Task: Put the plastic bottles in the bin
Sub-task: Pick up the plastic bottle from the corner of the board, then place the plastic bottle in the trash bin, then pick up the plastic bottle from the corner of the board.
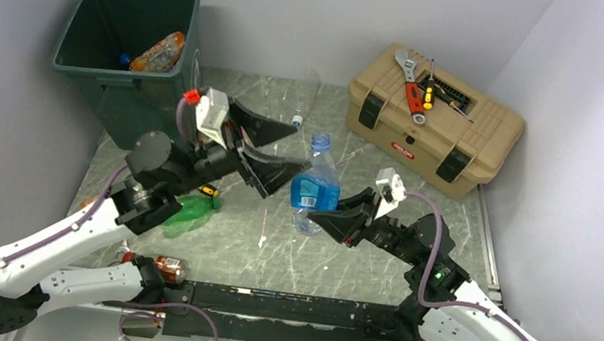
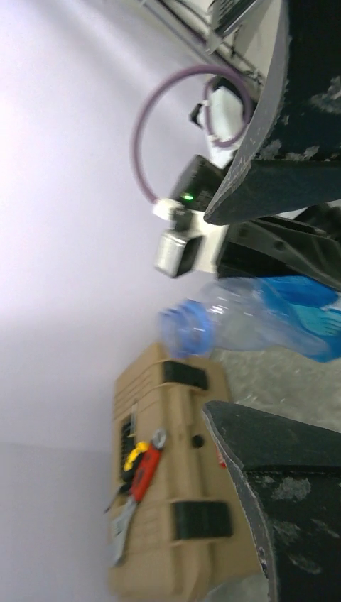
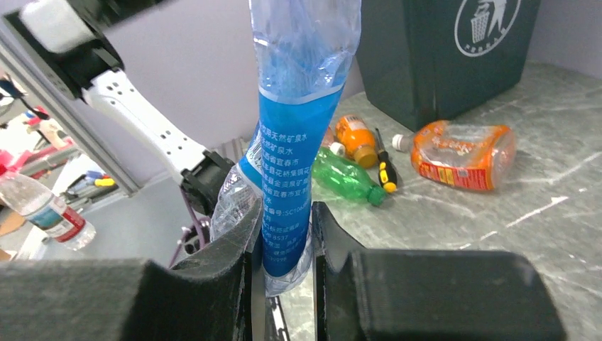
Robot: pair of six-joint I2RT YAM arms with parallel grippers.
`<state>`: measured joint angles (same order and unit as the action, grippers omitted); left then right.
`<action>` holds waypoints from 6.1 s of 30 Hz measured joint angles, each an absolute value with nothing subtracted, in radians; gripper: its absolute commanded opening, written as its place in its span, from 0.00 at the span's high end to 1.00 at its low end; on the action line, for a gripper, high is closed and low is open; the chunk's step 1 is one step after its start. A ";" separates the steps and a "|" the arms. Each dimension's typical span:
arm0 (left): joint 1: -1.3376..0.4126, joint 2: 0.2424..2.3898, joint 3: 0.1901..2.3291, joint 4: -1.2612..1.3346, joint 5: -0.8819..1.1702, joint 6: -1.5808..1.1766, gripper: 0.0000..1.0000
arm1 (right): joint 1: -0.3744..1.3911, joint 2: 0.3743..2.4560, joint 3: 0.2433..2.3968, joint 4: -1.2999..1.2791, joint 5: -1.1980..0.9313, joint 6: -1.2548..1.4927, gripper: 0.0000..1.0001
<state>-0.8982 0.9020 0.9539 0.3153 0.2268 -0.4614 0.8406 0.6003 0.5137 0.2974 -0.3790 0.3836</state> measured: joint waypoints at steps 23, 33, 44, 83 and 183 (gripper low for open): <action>-0.898 1.171 1.332 -0.208 0.162 -0.439 0.35 | 0.841 0.630 0.525 0.199 -0.313 0.288 0.90; -0.899 1.166 1.332 -0.195 0.172 -0.442 0.64 | 0.841 0.646 0.526 0.191 -0.311 0.287 0.89; -0.904 1.158 1.363 -0.225 0.142 -0.376 1.00 | 0.841 0.651 0.574 0.137 -0.302 0.311 0.00; 0.105 1.811 1.695 0.376 -0.024 -0.081 0.43 | 0.841 0.313 0.220 0.159 -0.131 0.577 0.02; -0.588 0.833 0.920 -0.385 0.077 -0.143 0.00 | 0.578 2.519 2.042 -0.183 0.358 0.448 0.78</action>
<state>-0.5880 0.8330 0.9199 -0.3855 0.0772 -0.1432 0.5777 2.5195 2.0418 -0.1825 0.3576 0.4484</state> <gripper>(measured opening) 0.995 0.373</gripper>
